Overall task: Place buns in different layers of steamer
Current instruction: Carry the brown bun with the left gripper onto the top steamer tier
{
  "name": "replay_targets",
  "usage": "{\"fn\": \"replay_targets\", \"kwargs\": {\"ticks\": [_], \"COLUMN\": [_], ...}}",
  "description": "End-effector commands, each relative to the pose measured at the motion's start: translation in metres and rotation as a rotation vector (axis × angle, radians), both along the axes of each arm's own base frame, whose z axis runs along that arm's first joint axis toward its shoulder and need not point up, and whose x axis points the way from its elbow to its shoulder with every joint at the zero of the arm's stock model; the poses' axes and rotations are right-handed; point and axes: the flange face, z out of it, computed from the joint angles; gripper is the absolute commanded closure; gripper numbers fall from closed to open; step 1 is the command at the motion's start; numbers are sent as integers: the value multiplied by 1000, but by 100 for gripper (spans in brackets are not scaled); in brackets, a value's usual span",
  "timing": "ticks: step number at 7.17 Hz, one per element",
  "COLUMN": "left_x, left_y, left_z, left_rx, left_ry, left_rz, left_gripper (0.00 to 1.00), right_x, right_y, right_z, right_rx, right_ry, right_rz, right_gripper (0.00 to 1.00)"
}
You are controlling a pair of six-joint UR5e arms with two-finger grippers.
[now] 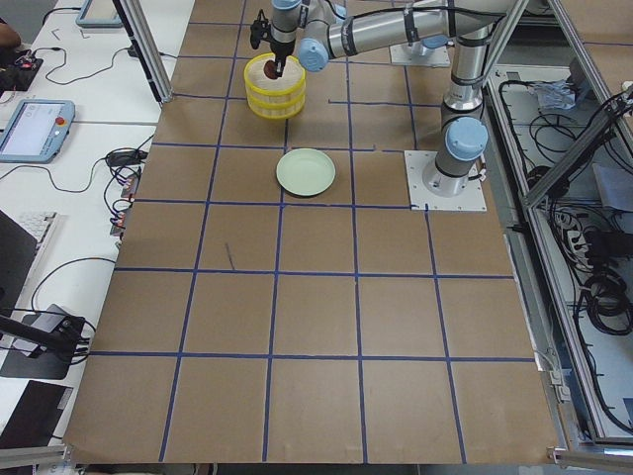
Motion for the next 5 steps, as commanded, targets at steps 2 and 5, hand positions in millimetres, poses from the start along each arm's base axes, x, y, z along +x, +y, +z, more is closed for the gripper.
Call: {"fn": "replay_targets", "kwargs": {"ticks": [2, 5], "left_x": [-30, -28], "left_y": [-8, -5], "left_z": [-15, 3], "left_rx": [17, -10], "left_ry": [25, 22], "left_rz": [51, 44], "left_gripper": [0, 0], "right_x": [-2, -4], "right_y": [-3, -3], "right_z": [-18, -19], "right_rx": [-54, -49], "right_ry": [30, 24], "right_rz": [13, 10], "right_gripper": [0, 0]}}
